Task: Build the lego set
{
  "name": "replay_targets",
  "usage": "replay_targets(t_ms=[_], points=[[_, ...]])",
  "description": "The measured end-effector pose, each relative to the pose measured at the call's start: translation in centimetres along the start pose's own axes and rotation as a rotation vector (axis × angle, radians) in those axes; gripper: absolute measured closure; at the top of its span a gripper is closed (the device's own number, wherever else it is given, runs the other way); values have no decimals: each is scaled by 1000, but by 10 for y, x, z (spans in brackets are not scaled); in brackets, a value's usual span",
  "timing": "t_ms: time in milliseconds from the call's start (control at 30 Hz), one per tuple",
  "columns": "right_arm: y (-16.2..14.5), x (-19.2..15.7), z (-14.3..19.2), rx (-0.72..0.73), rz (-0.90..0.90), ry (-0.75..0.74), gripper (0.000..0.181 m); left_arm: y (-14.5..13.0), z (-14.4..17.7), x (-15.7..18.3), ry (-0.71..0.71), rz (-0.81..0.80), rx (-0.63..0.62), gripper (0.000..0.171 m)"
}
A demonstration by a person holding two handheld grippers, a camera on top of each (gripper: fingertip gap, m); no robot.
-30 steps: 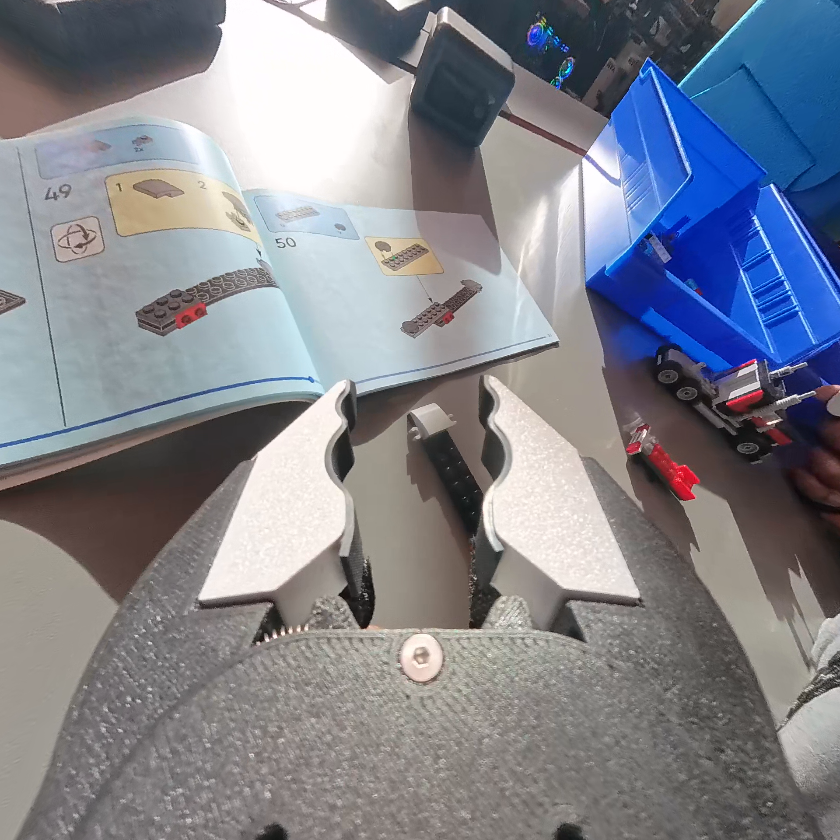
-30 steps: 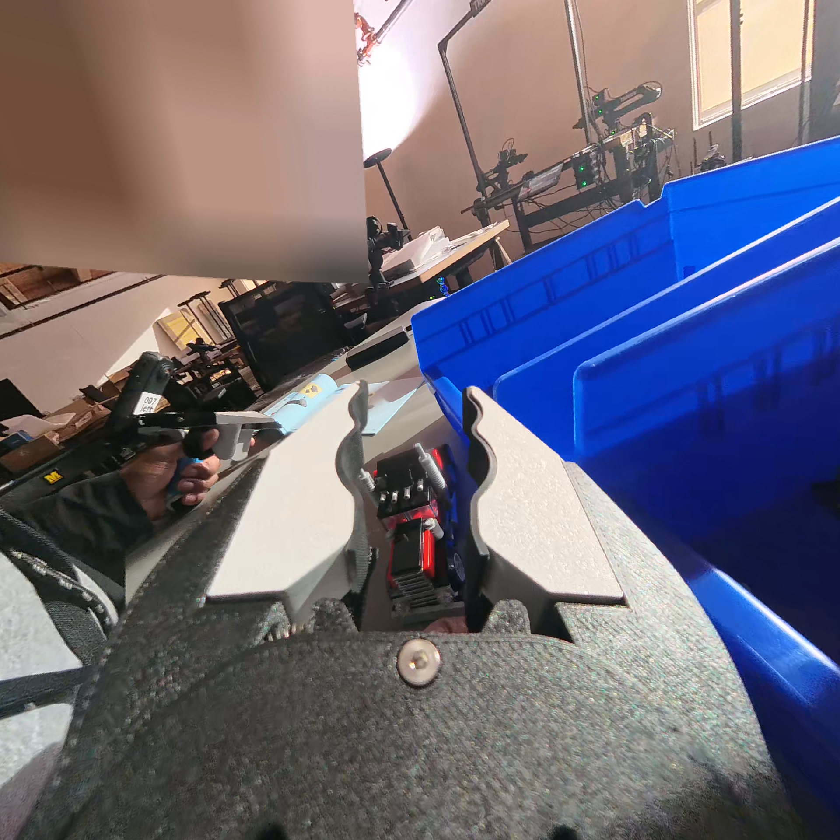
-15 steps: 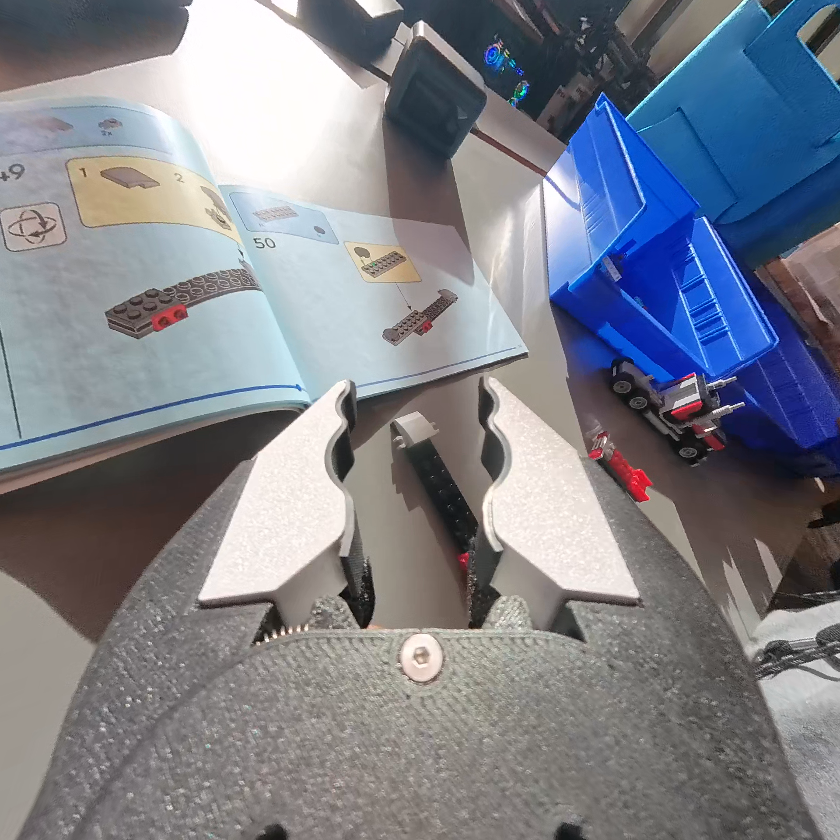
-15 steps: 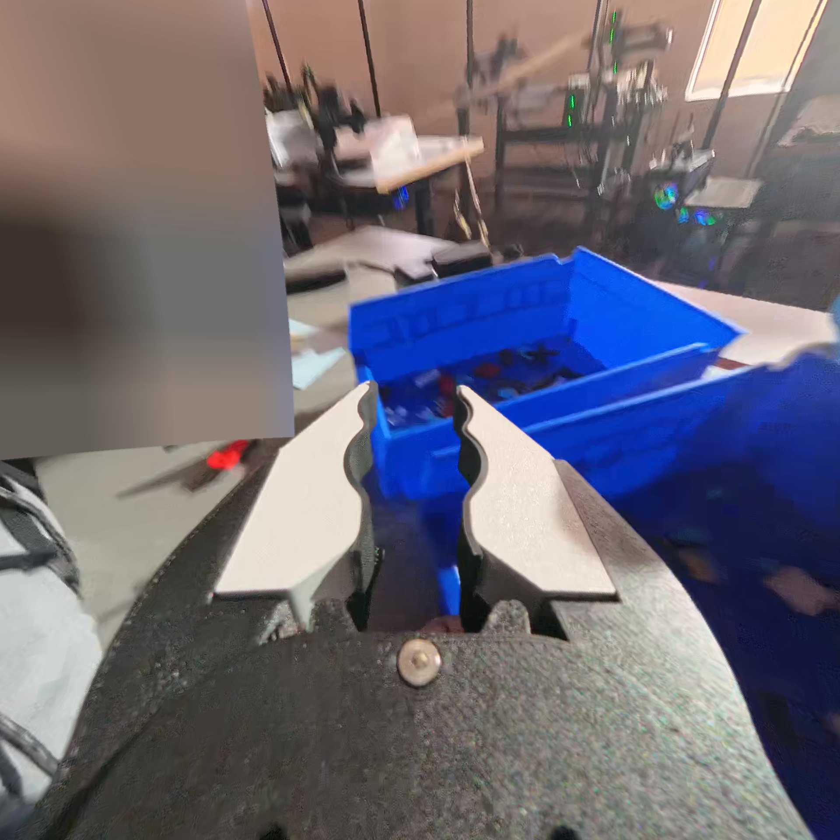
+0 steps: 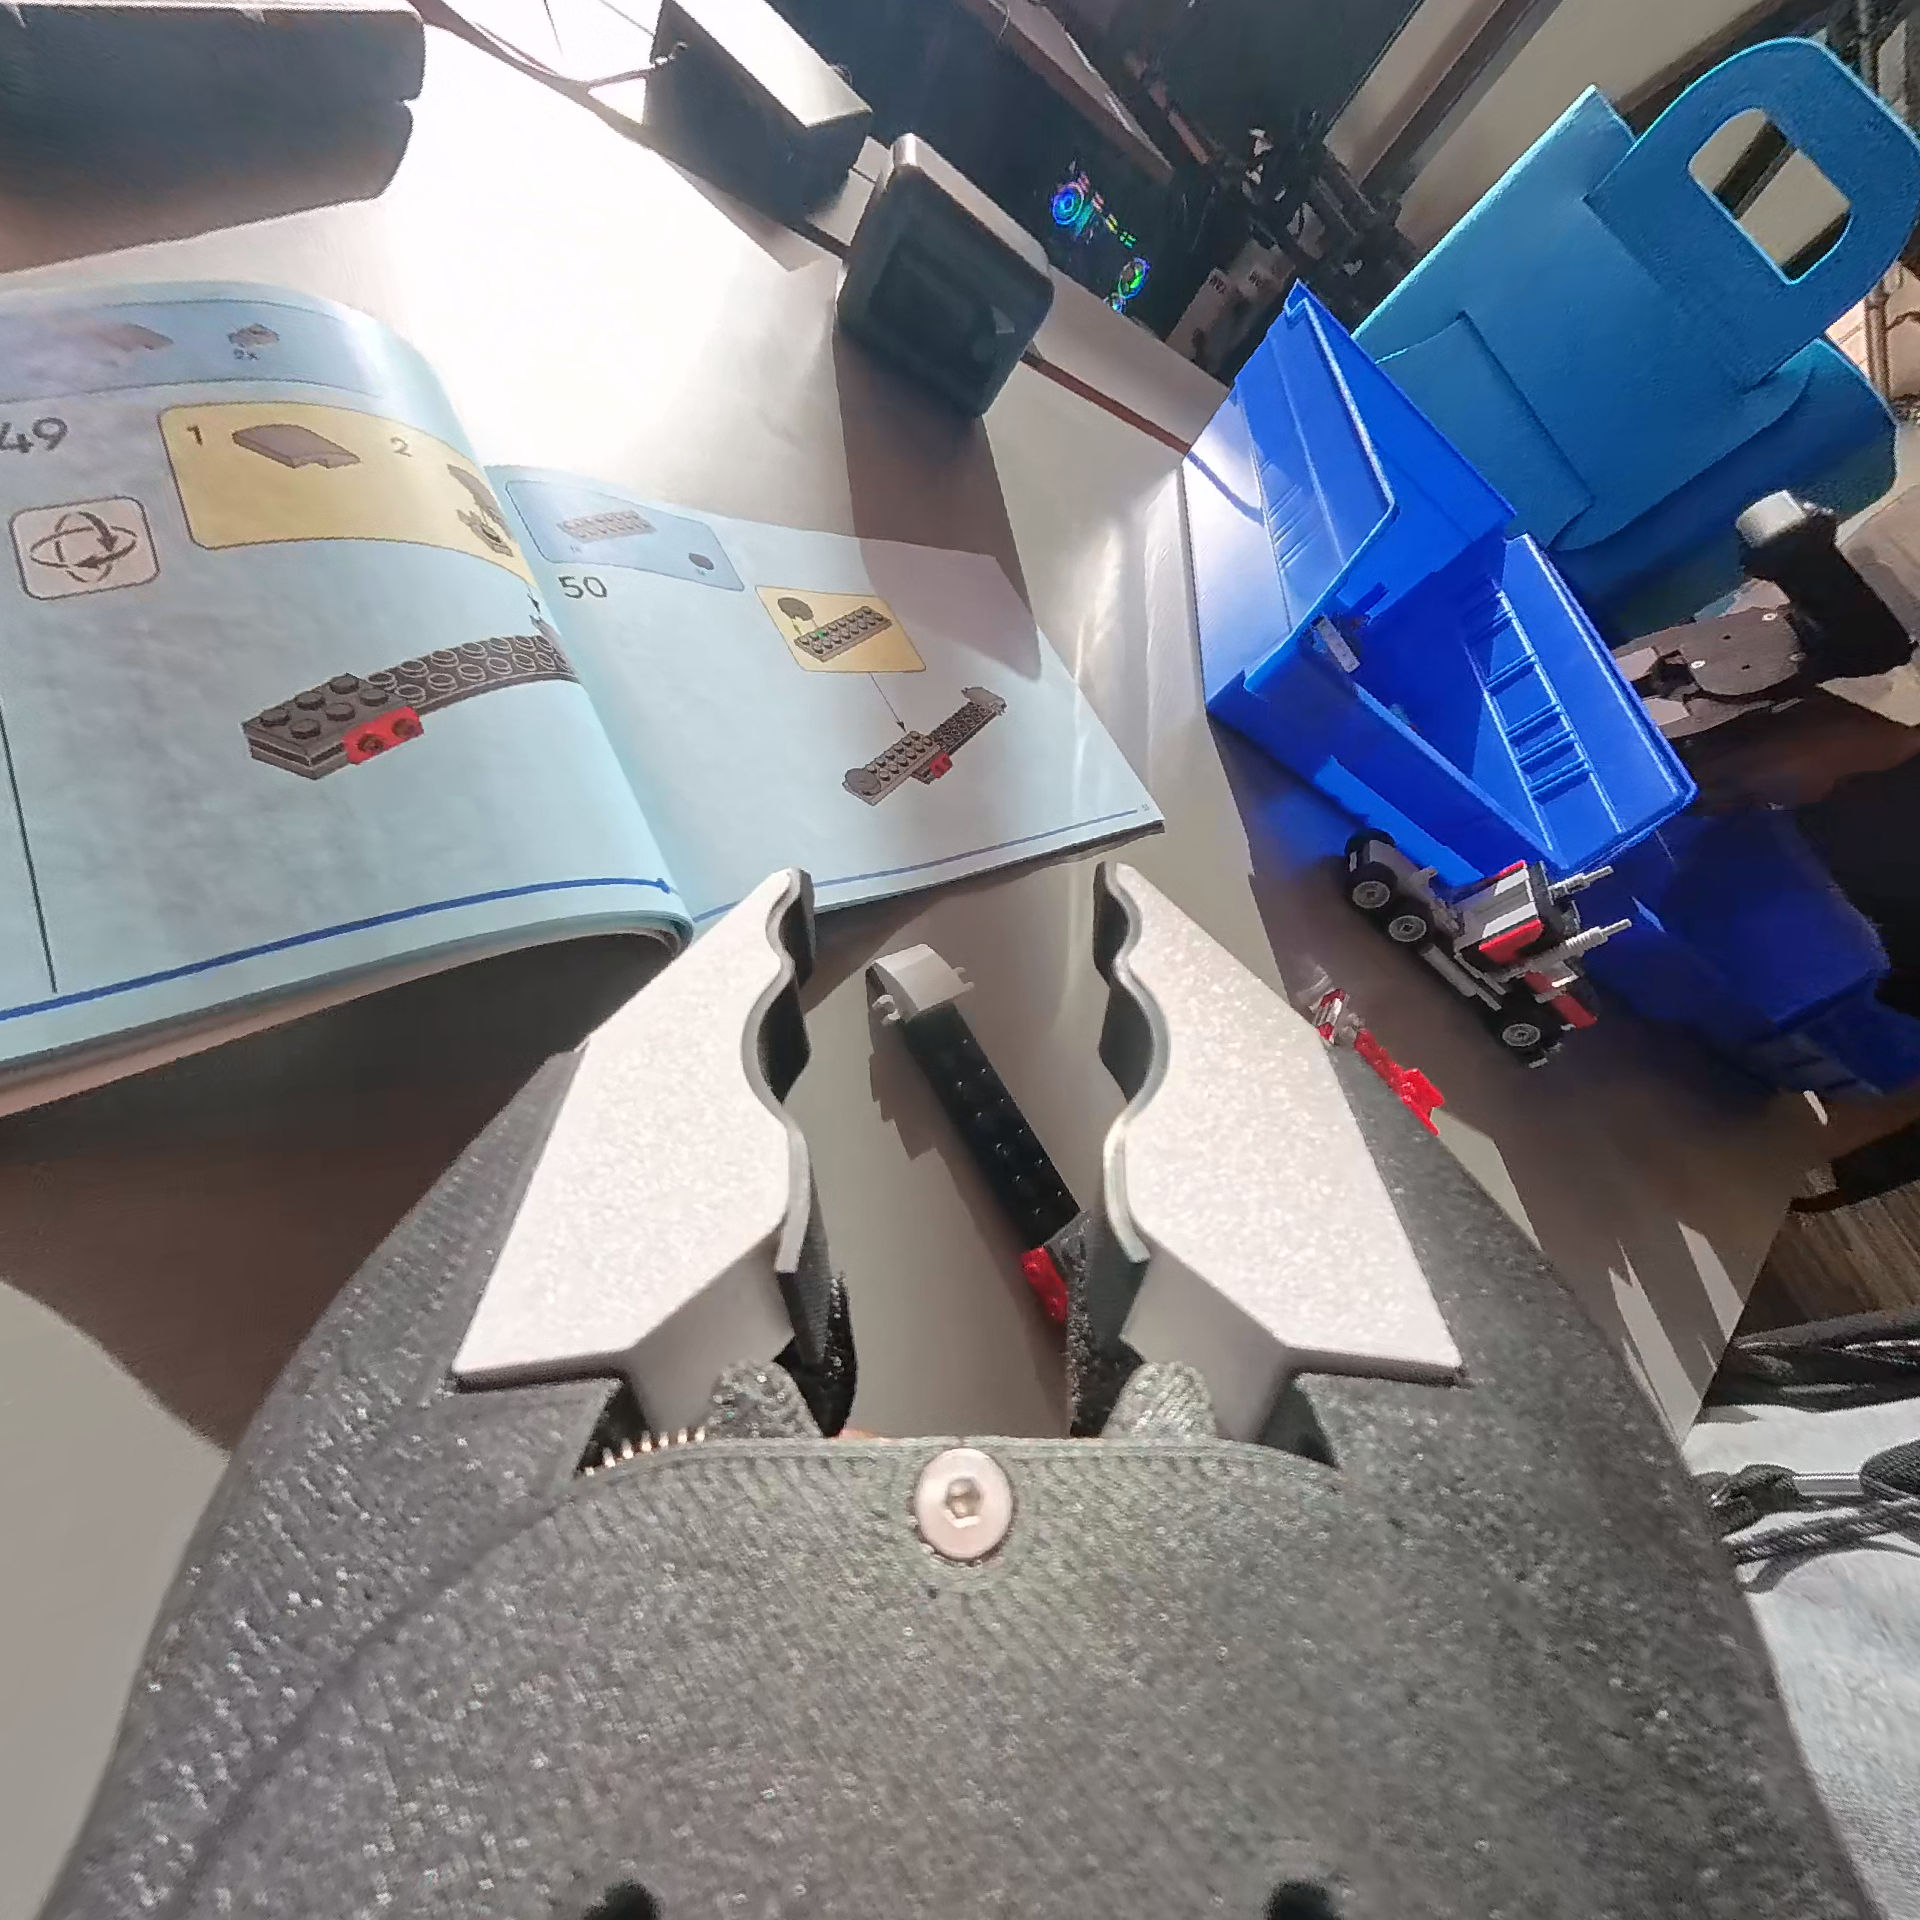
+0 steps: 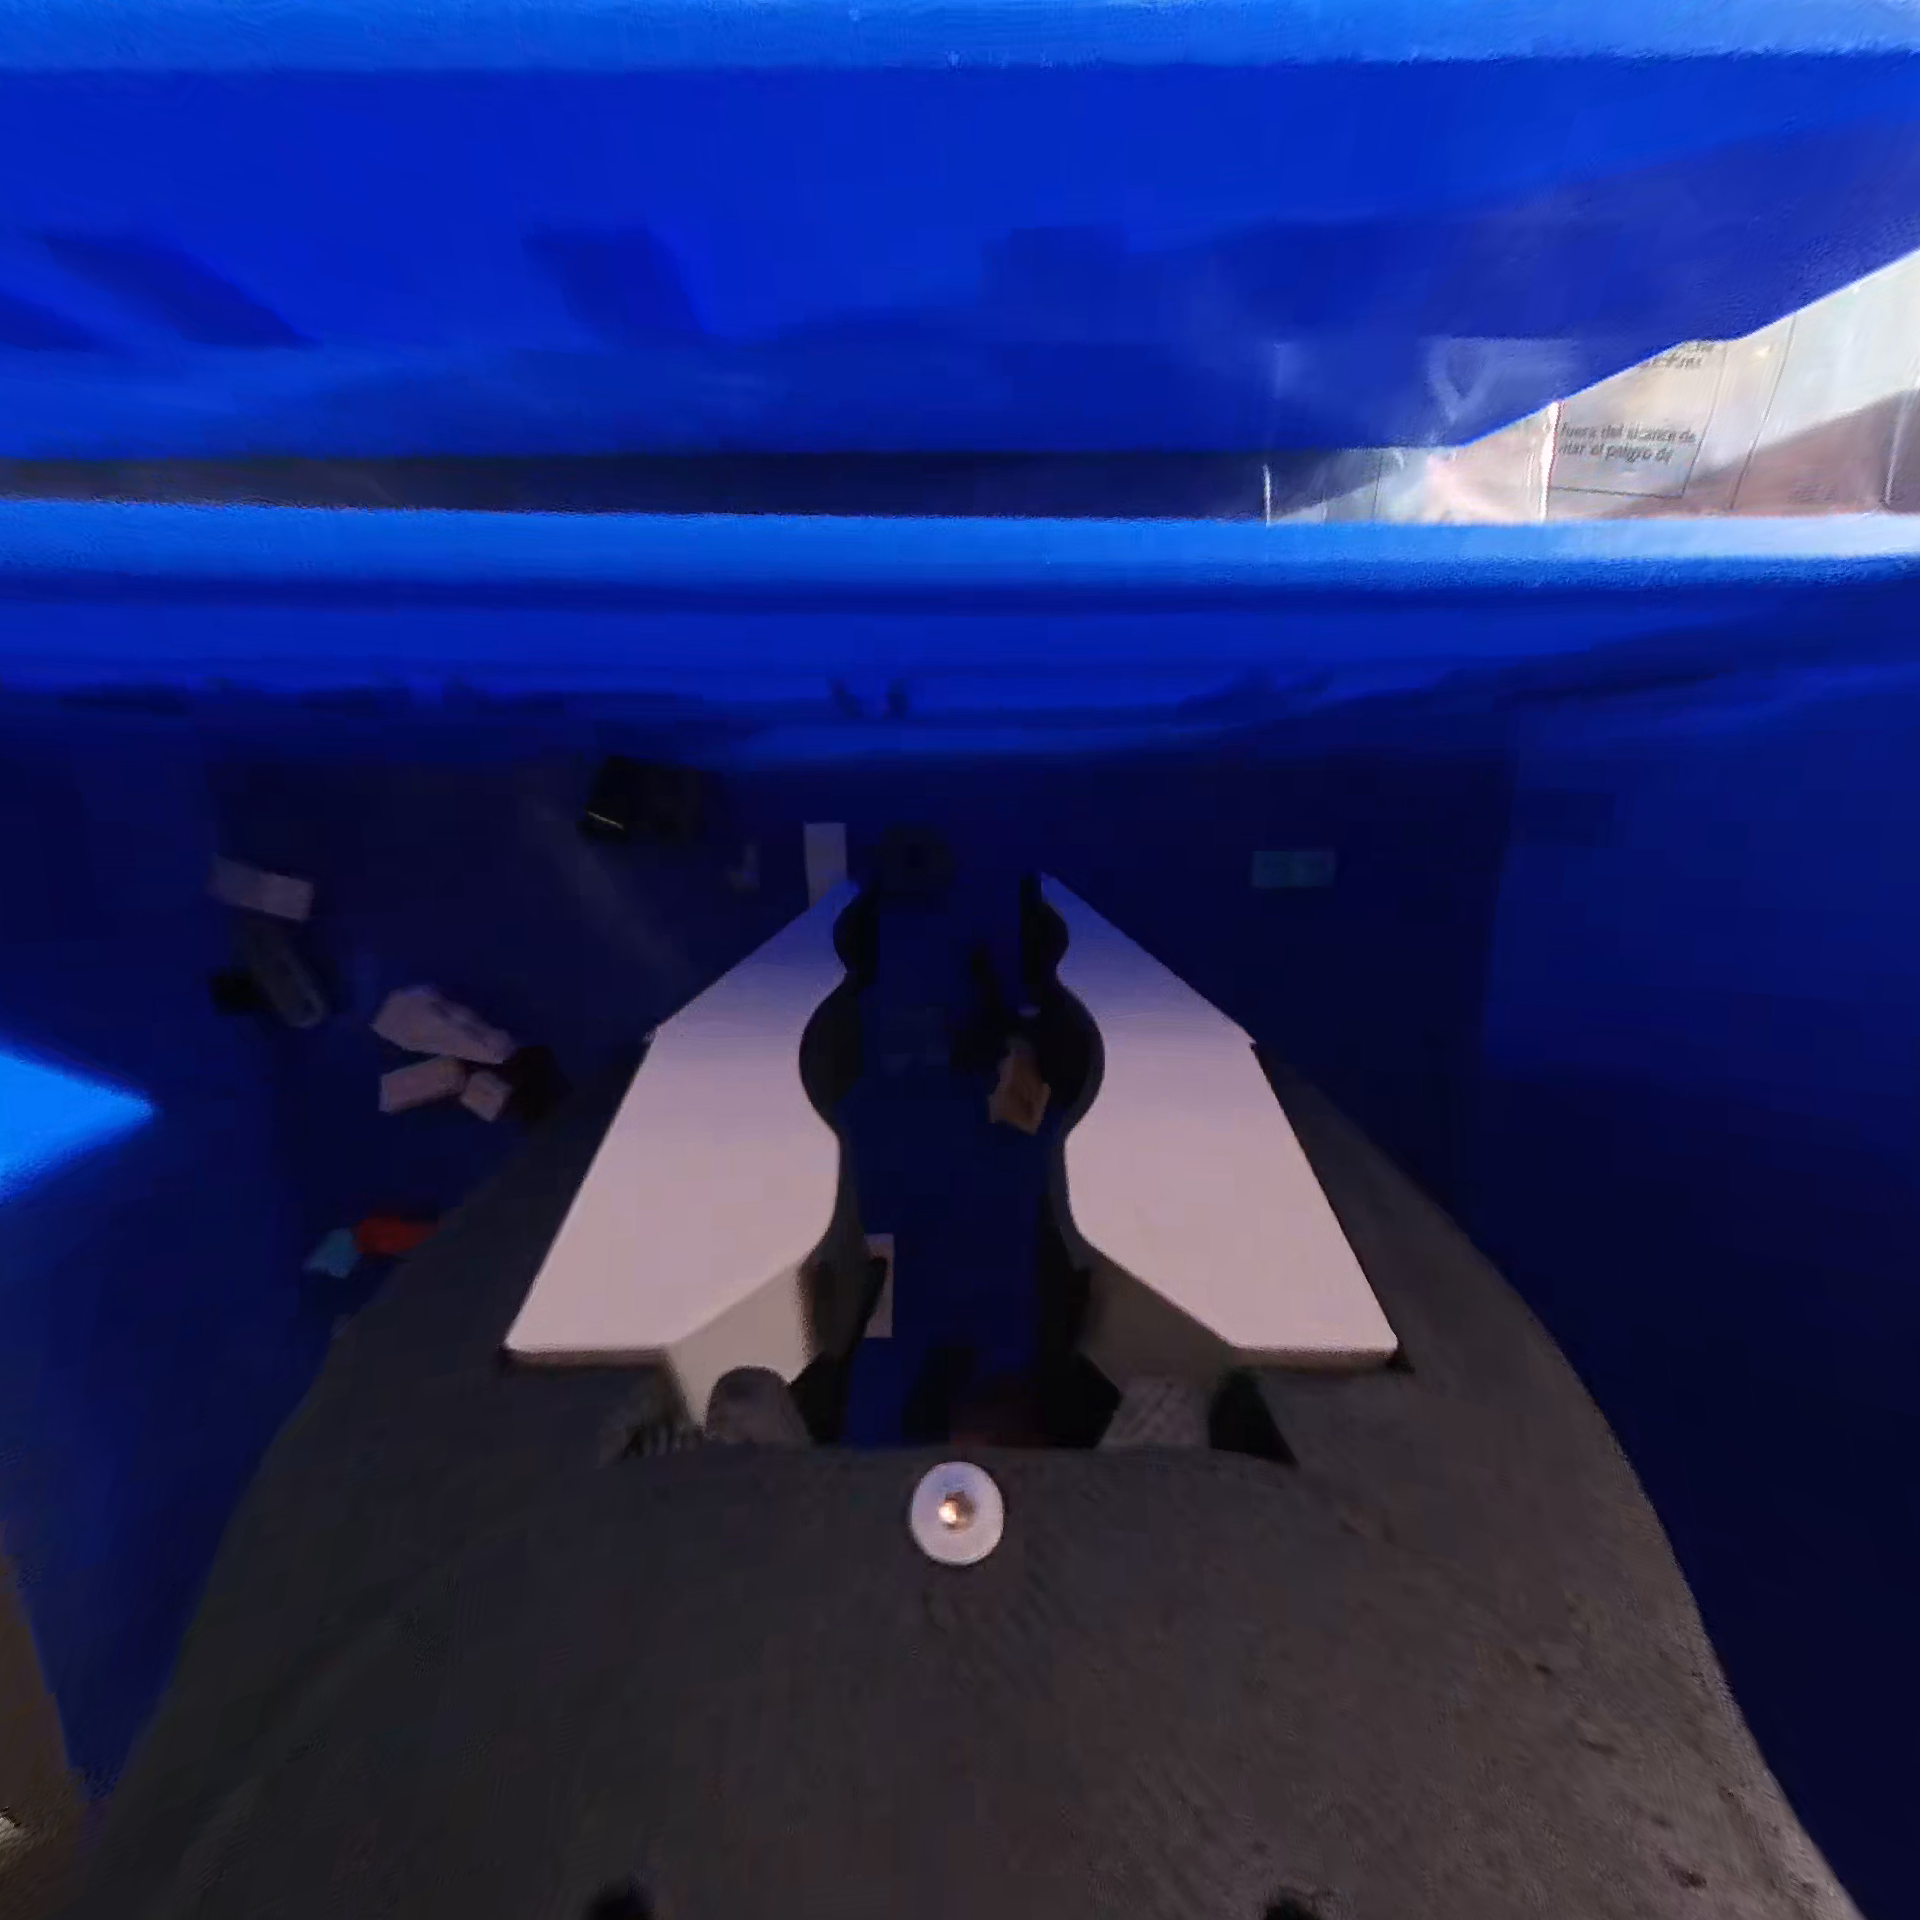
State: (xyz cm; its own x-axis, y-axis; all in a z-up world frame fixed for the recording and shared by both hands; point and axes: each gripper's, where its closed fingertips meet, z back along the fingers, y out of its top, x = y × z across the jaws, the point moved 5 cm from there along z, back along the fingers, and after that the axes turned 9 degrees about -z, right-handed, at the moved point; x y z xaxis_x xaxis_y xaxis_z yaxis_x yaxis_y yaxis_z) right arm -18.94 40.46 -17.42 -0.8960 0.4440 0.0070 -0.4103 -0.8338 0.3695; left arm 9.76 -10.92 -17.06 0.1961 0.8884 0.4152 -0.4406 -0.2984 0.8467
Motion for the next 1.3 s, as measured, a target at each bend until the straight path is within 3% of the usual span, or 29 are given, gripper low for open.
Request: replay_targets(t_ms=[200,700,833,933,1067,1300], points=[[1,-1,-6,11,-9,37,152,-3,-6,0,-15,9,-52,117],[-3,-5,-10,-18,-59,34,163,1,-1,1,-21,-3,4,117],[-2,-4,5,-5,-95,-4,163,4,3,1,-28,-1,38,117],[8,-12,34,67,-131,-38,163,5,5,2,-40,2,55,117],[31,-53,85,225,-156,-31,163,4,5,2,-55,7,52,117],[73,-180,134,469,-84,72,164,2,1,2,-73,18,14,117]])
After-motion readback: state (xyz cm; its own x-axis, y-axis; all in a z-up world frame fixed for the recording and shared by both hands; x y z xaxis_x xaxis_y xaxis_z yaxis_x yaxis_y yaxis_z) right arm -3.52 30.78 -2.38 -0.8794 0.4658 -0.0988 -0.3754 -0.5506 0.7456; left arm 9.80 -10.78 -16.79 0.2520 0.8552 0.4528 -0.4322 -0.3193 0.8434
